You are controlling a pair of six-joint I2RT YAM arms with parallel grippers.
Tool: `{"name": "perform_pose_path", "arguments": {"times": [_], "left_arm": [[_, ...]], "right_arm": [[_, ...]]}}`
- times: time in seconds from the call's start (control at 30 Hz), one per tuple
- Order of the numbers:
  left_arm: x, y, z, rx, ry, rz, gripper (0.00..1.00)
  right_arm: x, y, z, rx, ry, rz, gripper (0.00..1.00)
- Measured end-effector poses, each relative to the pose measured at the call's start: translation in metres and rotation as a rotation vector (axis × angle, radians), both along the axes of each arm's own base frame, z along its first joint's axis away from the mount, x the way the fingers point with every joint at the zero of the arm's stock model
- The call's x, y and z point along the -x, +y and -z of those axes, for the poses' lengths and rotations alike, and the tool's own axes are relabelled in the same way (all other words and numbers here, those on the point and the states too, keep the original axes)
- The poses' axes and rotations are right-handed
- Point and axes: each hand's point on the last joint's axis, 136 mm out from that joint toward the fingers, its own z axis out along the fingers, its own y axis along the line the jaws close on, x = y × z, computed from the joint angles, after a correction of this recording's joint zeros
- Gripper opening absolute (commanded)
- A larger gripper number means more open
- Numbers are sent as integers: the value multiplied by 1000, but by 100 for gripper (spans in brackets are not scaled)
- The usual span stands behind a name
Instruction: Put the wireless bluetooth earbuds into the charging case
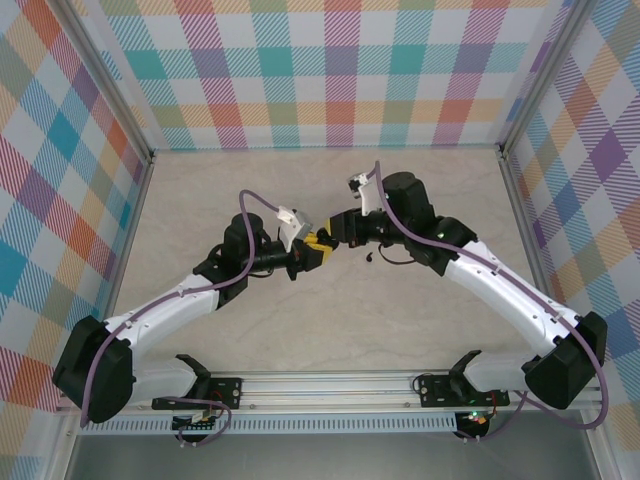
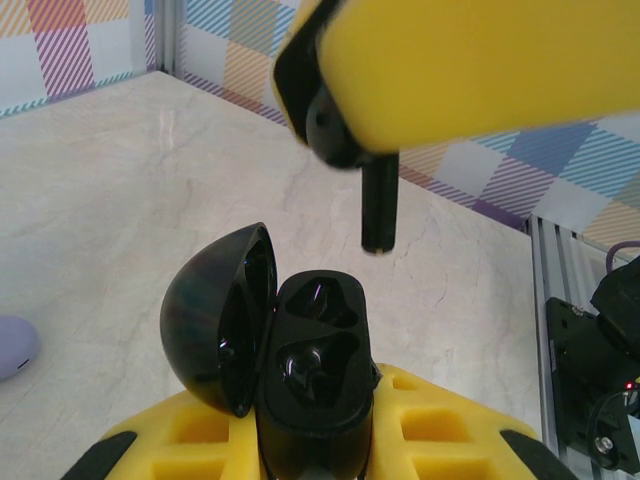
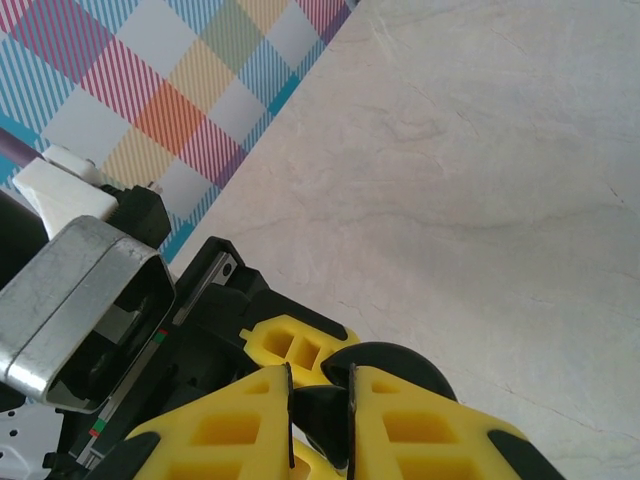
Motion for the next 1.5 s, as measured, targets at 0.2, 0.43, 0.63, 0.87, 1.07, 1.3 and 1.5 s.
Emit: {"name": "perform_pose_path", "arguments": {"times": [0.2, 0.43, 0.63, 0.87, 1.07, 1.3, 1.5], "left_arm": [[0, 0, -2, 7, 5, -2, 5], [-1, 0, -3, 14, 26, -8, 5], [-1, -1, -3, 19, 33, -10, 5], [-1, -1, -6, 28, 46, -14, 5], [-1, -1, -6, 32, 53, -16, 5], [-2, -1, -8, 40, 67, -20, 5], [-2, -1, -8, 46, 83, -24, 5]], "right_arm": [[3, 3, 1, 13, -17, -9, 18], [3, 7, 3, 24, -32, -21, 18], [1, 8, 5, 32, -36, -19, 18], [1, 7, 5, 33, -41, -17, 18], [0, 7, 5, 38, -44, -9, 18], [0, 8, 7, 41, -43, -10, 18], [0, 8, 7, 44, -49, -13, 18]]}}
